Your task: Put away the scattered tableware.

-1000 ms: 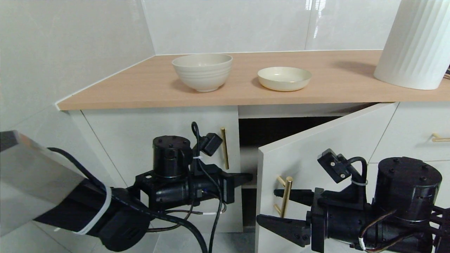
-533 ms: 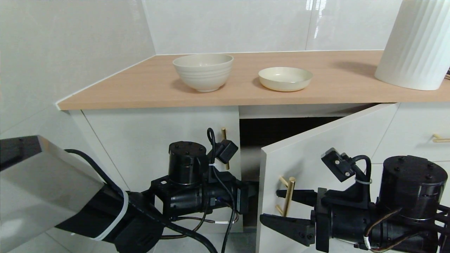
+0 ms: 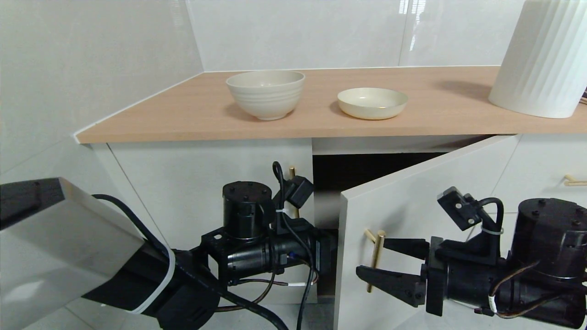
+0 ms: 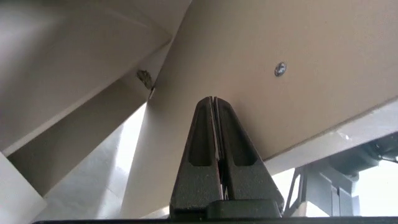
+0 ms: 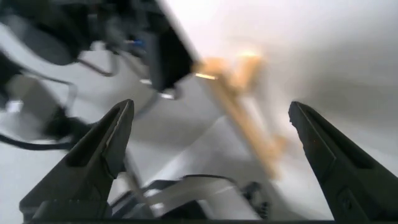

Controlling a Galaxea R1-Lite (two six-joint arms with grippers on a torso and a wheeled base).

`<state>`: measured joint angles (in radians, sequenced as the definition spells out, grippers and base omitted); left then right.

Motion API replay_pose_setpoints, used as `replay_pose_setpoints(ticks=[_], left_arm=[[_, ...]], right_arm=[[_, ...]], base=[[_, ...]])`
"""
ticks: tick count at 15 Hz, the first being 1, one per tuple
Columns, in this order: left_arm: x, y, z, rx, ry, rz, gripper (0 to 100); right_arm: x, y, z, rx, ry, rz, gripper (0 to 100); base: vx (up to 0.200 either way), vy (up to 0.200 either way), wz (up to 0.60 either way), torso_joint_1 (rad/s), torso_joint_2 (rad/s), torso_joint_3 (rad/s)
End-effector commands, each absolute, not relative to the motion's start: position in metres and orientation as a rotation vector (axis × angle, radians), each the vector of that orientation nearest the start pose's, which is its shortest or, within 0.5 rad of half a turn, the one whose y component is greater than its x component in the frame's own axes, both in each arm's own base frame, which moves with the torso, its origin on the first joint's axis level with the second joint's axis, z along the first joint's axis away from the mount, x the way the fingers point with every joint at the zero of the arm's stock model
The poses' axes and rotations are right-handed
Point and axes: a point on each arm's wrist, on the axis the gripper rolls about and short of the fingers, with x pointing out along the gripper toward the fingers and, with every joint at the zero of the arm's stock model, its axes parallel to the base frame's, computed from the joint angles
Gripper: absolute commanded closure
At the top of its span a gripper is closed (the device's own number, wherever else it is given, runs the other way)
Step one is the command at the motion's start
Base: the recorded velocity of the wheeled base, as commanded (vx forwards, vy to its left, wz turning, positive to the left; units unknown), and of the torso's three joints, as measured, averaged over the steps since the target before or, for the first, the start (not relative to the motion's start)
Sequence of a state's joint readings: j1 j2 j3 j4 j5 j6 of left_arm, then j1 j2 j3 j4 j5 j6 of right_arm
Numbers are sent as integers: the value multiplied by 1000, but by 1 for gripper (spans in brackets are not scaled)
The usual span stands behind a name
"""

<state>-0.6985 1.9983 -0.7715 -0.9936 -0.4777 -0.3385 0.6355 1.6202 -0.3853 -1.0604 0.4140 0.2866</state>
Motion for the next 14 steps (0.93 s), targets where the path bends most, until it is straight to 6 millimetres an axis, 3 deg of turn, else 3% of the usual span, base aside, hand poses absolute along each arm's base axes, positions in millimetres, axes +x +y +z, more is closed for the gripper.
replay_pose_setpoints(ticks=[1, 2, 5, 8, 14], left_arm=[[263, -235, 111, -276, 444, -1119, 100], [262, -236, 111, -289, 451, -1119, 100], [261, -236, 114, -312, 458, -1121, 100], [260, -237, 114, -312, 458, -1122, 100], [257, -250, 115, -312, 459, -1153, 100]], right_arm=[[190, 130, 145, 221, 293, 941, 0], [185, 124, 146, 222, 291, 931, 0], [145, 99, 153, 191, 361, 919, 0], [123, 85, 162, 183, 404, 900, 0], [114, 80, 162, 181, 414, 894, 0]], base=[[0, 0, 0, 0, 0, 0], [0, 0, 0, 0, 0, 0], [0, 0, 0, 0, 0, 0], [0, 0, 0, 0, 0, 0], [-167, 0, 0, 8, -1, 1]])
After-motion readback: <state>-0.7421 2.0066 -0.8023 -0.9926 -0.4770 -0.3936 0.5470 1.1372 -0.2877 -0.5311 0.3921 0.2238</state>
